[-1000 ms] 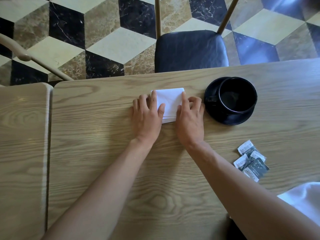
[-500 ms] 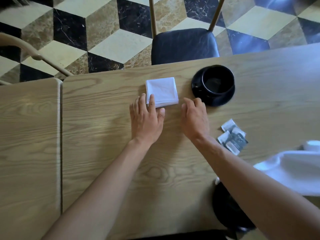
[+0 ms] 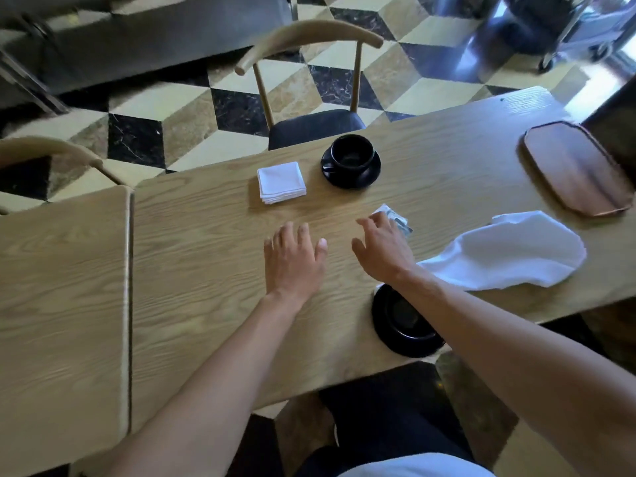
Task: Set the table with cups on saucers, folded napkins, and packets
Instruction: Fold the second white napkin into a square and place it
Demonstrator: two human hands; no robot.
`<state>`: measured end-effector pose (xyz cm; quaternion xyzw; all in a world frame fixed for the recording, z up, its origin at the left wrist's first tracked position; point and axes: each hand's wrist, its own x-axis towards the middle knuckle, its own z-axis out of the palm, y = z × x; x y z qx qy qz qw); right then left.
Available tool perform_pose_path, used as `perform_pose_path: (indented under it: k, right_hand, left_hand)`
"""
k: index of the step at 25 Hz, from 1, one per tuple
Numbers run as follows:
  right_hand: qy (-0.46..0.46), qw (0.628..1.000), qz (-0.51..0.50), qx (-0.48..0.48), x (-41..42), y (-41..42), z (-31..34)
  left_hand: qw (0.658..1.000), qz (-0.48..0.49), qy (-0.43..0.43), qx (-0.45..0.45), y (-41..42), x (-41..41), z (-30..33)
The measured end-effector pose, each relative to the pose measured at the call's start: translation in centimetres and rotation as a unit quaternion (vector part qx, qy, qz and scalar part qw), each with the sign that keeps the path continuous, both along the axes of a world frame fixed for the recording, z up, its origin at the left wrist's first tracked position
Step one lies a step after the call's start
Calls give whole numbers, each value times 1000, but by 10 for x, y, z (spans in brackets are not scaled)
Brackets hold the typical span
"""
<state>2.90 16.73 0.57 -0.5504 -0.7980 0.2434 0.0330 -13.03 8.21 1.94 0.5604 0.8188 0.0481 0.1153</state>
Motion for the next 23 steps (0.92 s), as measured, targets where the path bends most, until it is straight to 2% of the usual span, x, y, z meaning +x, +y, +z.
perform_pose_path:
  k: [7,13,18,20,23]
  right_hand:
    - [8,994,-104,15,130,-45,41]
    - [-26,985,-167,-22,223,-46,21]
    - [4,968,-250,-24,307,11,-1]
    - [27,956,-288,-45,339,41,-8]
    - [37,953,-293,-71,367,74,-18]
  left_hand:
    - [997,-71,-33,20,-17,116,24]
    - [992,-110,-56,-8,-10,211,16]
    - [987,-129,-72,-58,47,287,-5]
    - [985,-109,-92,-101,73,315,-12]
    - [983,-74,-102,-137,99,342,-21]
